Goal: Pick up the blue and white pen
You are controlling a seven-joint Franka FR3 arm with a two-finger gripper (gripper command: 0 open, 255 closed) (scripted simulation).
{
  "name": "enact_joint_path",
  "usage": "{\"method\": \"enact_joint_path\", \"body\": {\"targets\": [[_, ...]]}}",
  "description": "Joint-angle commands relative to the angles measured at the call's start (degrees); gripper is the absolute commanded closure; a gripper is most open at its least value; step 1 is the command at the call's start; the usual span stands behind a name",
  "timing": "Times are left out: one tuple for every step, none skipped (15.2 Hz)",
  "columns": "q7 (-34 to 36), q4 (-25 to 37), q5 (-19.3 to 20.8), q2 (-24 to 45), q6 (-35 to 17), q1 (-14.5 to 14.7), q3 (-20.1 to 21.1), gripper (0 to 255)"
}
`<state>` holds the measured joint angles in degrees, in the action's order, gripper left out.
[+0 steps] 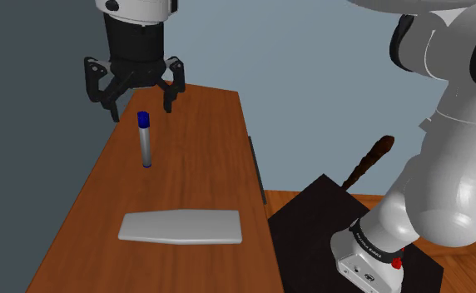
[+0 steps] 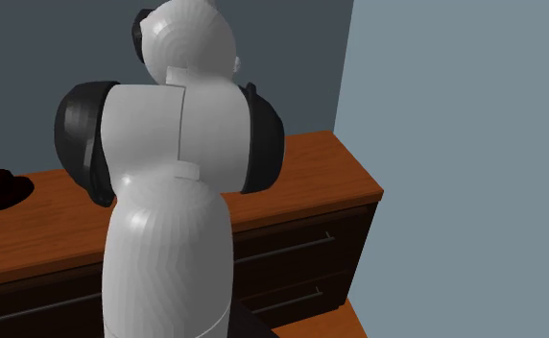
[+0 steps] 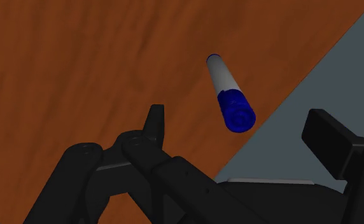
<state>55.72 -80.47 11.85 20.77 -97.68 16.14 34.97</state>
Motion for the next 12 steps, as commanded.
{"method": "enact_joint_path", "body": {"targets": [[0.2, -1.3, 0.1, 0.1, -1.4, -0.1, -0.1, 0], [0.2, -2.1, 0.1, 0.1, -2.2, -0.2, -0.1, 0], [0.3, -2.9, 0.1, 0.1, -2.9, -0.3, -0.1, 0], [0.3, -4.1, 0.2, 0.1, -4.2, -0.4, -0.2, 0], [0.3, -4.1, 0.2, 0.1, -4.2, -0.4, -0.2, 0], [0.3, -4.1, 0.2, 0.1, -4.2, -0.4, -0.2, 0], [0.3, -4.2, 0.2, 0.1, -4.2, -0.4, -0.2, 255], [0.3, -4.2, 0.2, 0.1, -4.2, -0.4, -0.2, 255], [0.3, -4.2, 0.2, 0.1, -4.2, -0.4, -0.2, 255], [0.3, -4.2, 0.2, 0.1, -4.2, -0.4, -0.2, 255], [0.3, -4.1, 0.2, 0.1, -4.2, -0.4, -0.2, 255], [0.3, -4.1, 0.2, 0.1, -4.2, -0.4, -0.2, 255]]}}
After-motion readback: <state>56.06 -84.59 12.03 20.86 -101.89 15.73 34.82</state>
